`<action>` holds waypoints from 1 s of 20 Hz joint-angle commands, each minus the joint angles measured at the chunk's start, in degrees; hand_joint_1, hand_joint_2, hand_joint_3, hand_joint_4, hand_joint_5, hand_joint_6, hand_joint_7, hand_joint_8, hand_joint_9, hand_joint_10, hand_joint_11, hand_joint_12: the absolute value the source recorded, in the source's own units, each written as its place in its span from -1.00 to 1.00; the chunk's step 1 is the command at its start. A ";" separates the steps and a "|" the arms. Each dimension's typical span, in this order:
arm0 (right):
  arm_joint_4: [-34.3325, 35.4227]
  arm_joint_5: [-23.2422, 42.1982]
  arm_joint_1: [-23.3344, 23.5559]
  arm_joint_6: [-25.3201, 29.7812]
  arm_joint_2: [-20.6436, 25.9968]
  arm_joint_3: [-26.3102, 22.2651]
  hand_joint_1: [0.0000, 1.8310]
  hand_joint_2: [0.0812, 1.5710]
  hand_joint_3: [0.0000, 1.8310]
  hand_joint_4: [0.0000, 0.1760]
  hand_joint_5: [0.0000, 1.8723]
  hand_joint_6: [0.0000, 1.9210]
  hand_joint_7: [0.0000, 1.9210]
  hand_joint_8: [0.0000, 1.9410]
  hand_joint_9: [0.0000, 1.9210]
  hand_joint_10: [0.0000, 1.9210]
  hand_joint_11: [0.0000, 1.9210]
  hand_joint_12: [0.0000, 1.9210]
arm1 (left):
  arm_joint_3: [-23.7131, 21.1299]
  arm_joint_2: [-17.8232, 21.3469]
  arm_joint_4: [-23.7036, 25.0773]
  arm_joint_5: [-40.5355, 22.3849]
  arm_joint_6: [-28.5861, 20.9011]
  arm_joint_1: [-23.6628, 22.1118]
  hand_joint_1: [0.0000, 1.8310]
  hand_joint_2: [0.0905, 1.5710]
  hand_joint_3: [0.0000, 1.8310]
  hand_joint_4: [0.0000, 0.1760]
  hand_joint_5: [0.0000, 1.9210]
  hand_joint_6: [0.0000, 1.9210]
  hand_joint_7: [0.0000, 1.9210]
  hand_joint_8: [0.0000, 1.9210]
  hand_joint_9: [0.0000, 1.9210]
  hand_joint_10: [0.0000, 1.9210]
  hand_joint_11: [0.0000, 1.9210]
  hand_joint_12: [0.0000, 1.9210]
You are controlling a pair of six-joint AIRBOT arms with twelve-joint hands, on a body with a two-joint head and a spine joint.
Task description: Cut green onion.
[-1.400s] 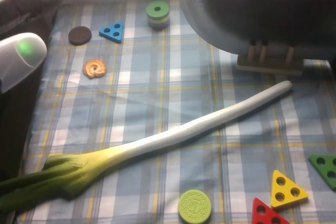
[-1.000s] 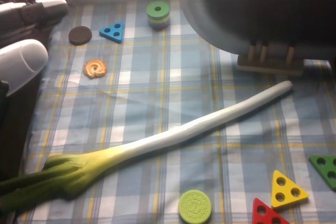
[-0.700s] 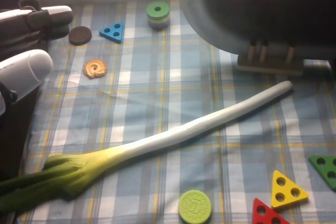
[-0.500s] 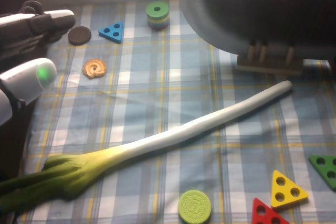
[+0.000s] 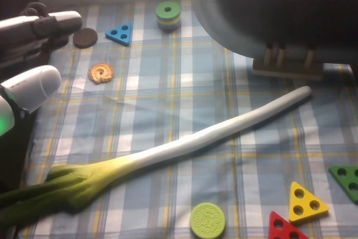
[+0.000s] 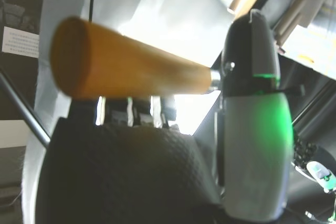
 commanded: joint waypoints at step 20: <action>4.98 4.92 2.53 -0.27 -3.46 3.96 -0.34 0.25 -1.00 -1.00 -0.03 0.44 -0.01 0.71 0.02 0.85 0.01 0.92 | 0.90 -1.78 0.17 -5.26 -2.39 -0.15 0.10 0.60 -1.00 -0.76 -0.38 -1.00 -0.51 -1.00 -0.51 -0.99 -1.00 -0.21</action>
